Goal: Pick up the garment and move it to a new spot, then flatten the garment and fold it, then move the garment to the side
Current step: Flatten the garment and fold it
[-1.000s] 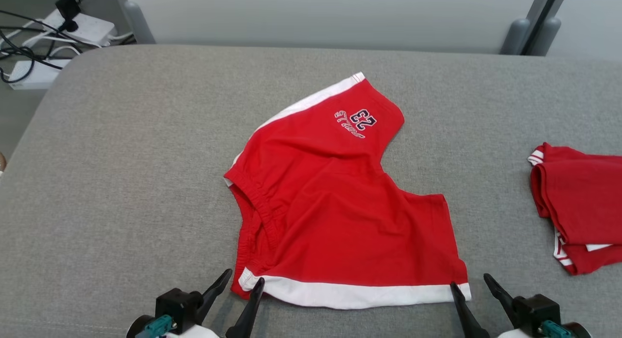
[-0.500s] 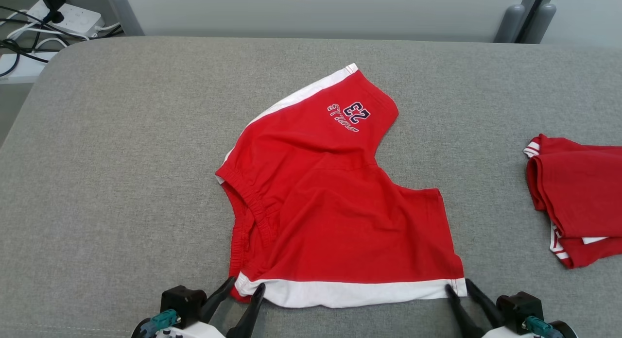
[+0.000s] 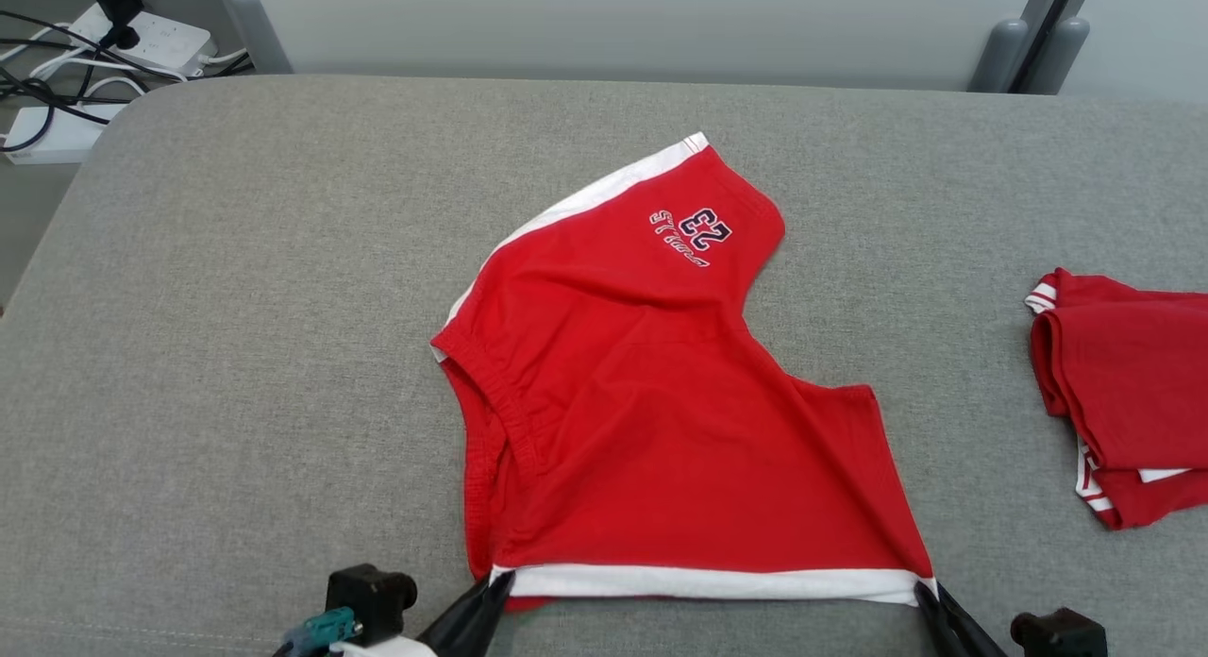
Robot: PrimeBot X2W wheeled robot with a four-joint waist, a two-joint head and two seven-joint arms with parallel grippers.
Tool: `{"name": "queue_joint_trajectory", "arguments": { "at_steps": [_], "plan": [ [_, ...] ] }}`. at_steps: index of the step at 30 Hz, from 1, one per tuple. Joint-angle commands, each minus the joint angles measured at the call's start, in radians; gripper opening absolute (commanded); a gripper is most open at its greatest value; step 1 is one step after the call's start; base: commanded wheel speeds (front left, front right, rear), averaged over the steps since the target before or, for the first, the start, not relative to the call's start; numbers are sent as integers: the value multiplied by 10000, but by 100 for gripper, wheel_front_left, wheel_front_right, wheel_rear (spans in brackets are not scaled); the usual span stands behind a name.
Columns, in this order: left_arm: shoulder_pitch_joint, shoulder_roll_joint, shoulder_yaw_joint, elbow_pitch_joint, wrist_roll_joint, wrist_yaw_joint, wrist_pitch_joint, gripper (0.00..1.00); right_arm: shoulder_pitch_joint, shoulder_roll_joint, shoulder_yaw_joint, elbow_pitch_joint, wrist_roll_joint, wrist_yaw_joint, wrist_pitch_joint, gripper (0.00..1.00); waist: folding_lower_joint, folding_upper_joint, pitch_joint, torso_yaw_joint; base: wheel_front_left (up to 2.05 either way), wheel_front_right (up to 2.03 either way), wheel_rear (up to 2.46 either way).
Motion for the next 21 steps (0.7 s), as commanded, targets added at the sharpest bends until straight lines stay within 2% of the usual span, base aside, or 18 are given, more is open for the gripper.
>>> {"name": "queue_joint_trajectory", "arguments": {
  "at_steps": [1, 5, 13, 17, 21],
  "plan": [
    [123, 296, 332, -462, -157, 142, 146, 0, 337, -241, 32, -499, 22, -4, -185, 0, 0, 0, 47, 48, 0, 0, 0],
    [669, 545, 361, -1174, -322, 402, 578, 0, 1084, -322, -242, -1297, -63, -4, -99, 0, 0, 0, 121, 112, 0, 0, 0],
    [1844, 1241, 730, -3570, -714, 1193, 1431, 0, 2733, -238, -1279, -3683, -442, -4, 697, 0, 0, 0, 335, 149, 0, 0, 0],
    [1621, 1432, 1037, -4332, -943, 1256, 1657, 0, 2143, -374, -1674, -4726, -520, -4, 1183, 0, 0, 0, 418, 102, 0, 0, 0],
    [889, 1472, 1358, -4517, -1142, 1158, 1752, 0, 479, -780, -1615, -4931, -468, -4, 1589, 0, 0, 0, 630, 161, 0, 0, 0]
  ]
}}
